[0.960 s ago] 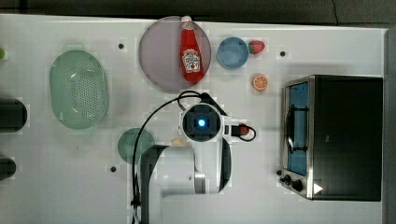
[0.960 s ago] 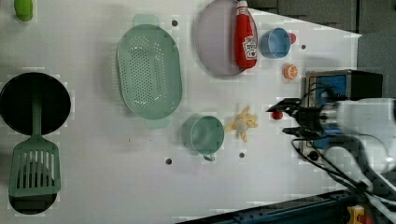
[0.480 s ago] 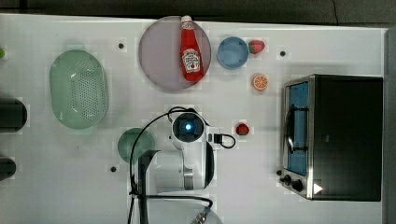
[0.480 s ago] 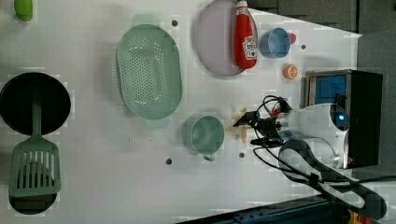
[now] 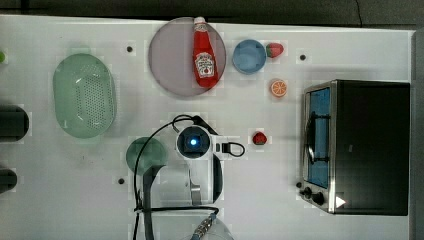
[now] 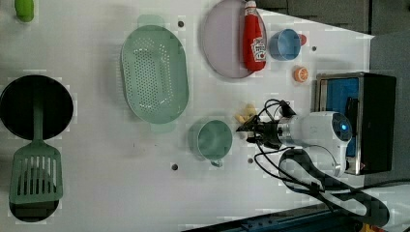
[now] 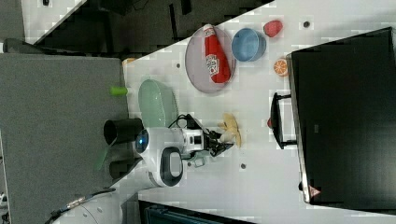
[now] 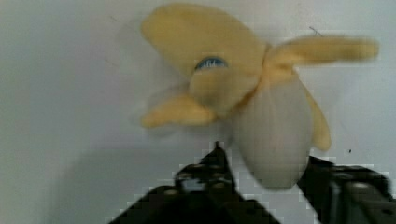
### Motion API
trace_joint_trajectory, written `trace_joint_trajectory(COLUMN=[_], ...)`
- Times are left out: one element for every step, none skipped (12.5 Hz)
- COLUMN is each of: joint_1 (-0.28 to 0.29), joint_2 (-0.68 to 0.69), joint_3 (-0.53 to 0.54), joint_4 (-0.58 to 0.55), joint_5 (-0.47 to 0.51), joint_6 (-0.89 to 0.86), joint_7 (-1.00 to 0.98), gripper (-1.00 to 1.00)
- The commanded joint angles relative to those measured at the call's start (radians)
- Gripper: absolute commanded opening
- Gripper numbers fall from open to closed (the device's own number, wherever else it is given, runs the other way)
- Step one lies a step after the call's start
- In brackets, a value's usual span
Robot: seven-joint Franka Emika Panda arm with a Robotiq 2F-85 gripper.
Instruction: Pick banana from table and place on oven.
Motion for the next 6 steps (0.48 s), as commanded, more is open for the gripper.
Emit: trace_joint_trajectory(joint_1=[-0.025, -0.025, -0.025, -0.025, -0.026, -0.026], joint_2=[-0.026, -0.029, -0.037, -0.058, -0.095, -0.145], joint_3=[0.000, 0.001, 0.001, 0.001, 0.001, 0.001], joint_4=[0.012, 0.013, 0.018, 0.025, 0.033, 0.036], joint_5=[-0.008, -0.008, -0.008, -0.008, -0.008, -0.007], joint_6=[0.014, 0.014, 0.016, 0.016, 0.015, 0.006], joint_7=[0.031, 0.031, 0.031, 0.031, 0.031, 0.031], gripper=[-0.48, -0.51, -0.51, -0.51, -0.51, -0.51])
